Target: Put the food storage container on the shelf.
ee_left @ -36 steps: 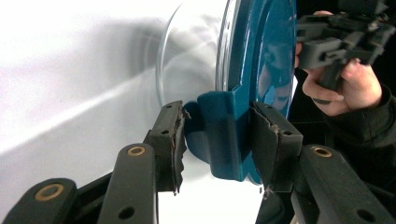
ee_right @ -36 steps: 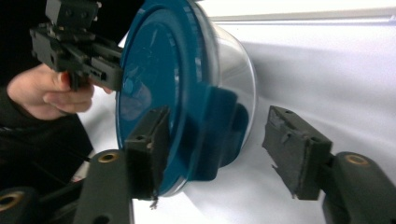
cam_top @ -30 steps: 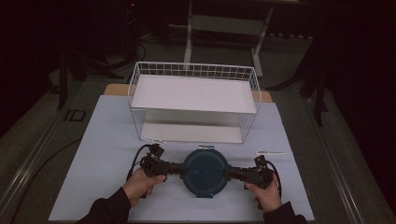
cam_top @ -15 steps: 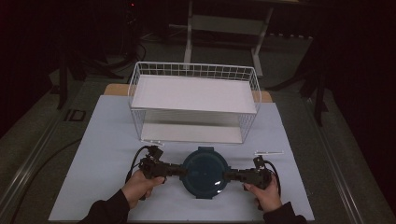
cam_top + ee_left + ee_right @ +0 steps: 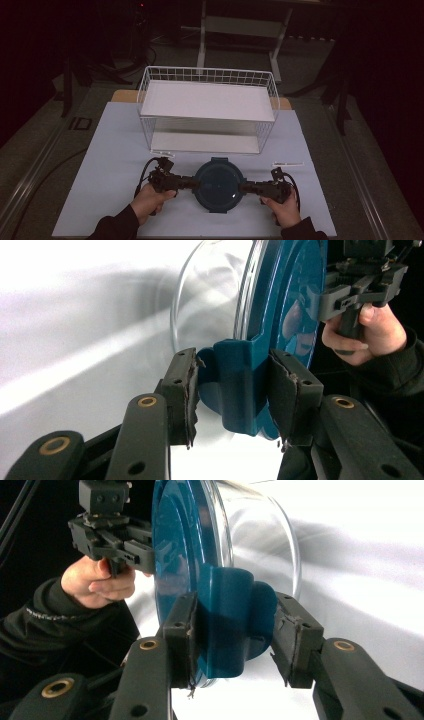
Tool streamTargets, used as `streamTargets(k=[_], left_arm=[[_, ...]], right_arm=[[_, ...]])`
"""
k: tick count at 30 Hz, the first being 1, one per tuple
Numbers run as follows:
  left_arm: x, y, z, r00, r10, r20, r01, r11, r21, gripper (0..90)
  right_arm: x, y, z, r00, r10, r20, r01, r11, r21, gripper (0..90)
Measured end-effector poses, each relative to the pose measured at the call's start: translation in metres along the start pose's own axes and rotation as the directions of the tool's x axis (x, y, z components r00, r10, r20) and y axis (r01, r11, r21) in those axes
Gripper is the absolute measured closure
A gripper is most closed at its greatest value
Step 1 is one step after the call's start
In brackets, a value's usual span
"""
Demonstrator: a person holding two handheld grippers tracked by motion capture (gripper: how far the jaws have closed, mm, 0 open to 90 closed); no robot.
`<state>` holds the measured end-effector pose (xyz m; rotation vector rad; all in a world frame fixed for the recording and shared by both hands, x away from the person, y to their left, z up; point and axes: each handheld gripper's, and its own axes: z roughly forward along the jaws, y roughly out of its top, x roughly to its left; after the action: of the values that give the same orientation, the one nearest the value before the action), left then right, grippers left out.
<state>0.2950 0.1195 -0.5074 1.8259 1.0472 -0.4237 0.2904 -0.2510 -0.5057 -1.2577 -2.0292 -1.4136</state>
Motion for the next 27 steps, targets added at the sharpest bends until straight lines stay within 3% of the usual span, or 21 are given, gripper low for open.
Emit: streamTargets(k=[2,10,22,27], left_arm=[[-0.002,-0.001,-0.001,1.0,0.006,-0.006,-0.006,1.0,0.0,57.4],[-0.006,0.006,-0.007,0.9997,0.022,-0.013,-0.022,0.9996,-0.017,57.3],[-0.011,0.039,-0.027,0.9951,0.08,-0.058,-0.085,0.9935,-0.076,56.8],[-0.006,0.052,-0.031,0.9909,0.114,-0.072,-0.121,0.9861,-0.113,56.8]], right_arm=[[-0.001,-0.001,0.0,0.9999,0.015,-0.002,-0.015,1.0,-0.012,56.8],[0.005,0.003,-0.001,1.0,-0.007,-0.005,0.007,1.0,-0.013,56.8],[0.014,0.034,0.001,0.9982,-0.059,-0.013,0.058,0.997,-0.05,56.7],[0.014,0.05,0.003,0.9955,-0.094,-0.004,0.094,0.993,-0.078,56.7]])
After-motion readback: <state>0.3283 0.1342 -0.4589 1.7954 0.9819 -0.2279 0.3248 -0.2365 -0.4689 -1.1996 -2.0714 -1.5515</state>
